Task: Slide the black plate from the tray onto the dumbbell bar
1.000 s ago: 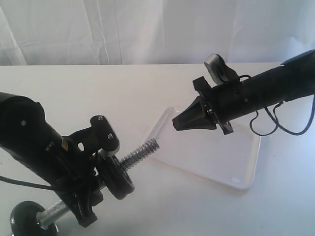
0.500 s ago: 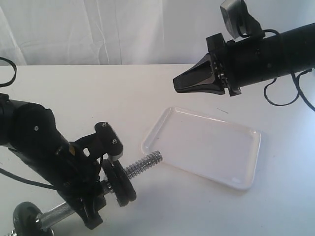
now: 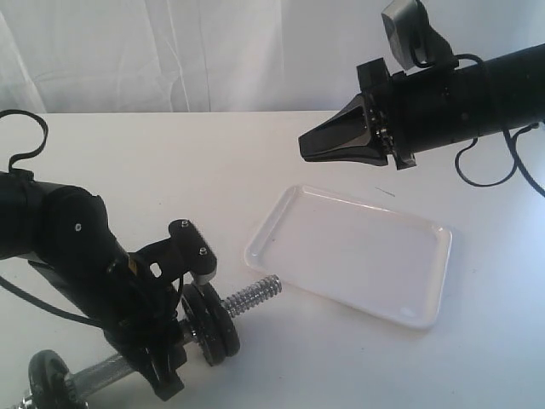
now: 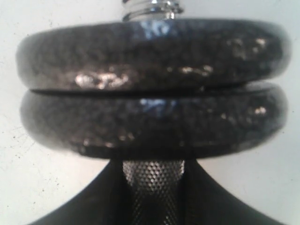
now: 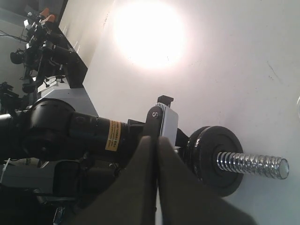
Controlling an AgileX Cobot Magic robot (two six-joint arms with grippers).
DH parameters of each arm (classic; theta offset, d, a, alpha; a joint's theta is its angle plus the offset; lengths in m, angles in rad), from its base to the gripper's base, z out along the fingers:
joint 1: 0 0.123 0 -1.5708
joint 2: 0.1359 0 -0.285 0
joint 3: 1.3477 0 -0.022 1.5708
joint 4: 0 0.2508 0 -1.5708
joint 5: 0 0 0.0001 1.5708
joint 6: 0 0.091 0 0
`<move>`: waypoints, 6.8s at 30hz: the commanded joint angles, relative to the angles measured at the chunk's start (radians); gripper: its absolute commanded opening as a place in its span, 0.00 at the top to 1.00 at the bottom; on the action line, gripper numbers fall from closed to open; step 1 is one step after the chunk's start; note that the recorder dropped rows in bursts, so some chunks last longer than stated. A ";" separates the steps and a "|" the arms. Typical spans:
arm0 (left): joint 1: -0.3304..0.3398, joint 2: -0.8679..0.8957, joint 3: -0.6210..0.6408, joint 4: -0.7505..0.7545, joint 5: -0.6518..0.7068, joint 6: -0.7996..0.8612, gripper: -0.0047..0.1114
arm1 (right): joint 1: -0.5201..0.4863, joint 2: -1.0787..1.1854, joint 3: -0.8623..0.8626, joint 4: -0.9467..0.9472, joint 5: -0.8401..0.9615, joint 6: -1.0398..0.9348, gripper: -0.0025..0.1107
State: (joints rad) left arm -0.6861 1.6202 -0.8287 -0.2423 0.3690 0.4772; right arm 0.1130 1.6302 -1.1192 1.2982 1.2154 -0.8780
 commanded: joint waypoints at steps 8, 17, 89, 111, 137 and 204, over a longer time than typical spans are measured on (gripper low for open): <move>-0.004 -0.030 -0.020 -0.033 0.028 -0.006 0.96 | -0.004 -0.007 0.004 0.012 0.006 -0.012 0.98; -0.002 -0.030 -0.020 -0.026 0.047 -0.002 0.89 | -0.004 -0.007 0.004 0.012 0.006 -0.012 0.98; -0.004 -0.050 -0.155 -0.095 0.210 0.387 0.96 | -0.004 -0.007 0.004 0.014 0.006 0.004 0.98; -0.004 0.014 -0.173 -0.291 0.074 0.613 0.96 | -0.004 -0.007 0.004 0.010 0.006 0.004 0.98; -0.004 0.045 -0.173 -0.738 0.022 1.099 0.96 | -0.004 -0.007 0.004 0.004 0.006 0.004 0.98; -0.064 0.184 -0.349 -0.868 0.149 1.633 0.96 | -0.004 -0.007 0.004 0.002 0.006 0.004 0.98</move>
State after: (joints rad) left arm -0.7452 1.8739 -1.1278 -0.9391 0.4427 1.9581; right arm 0.1115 1.6302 -1.1192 1.2996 1.2154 -0.8745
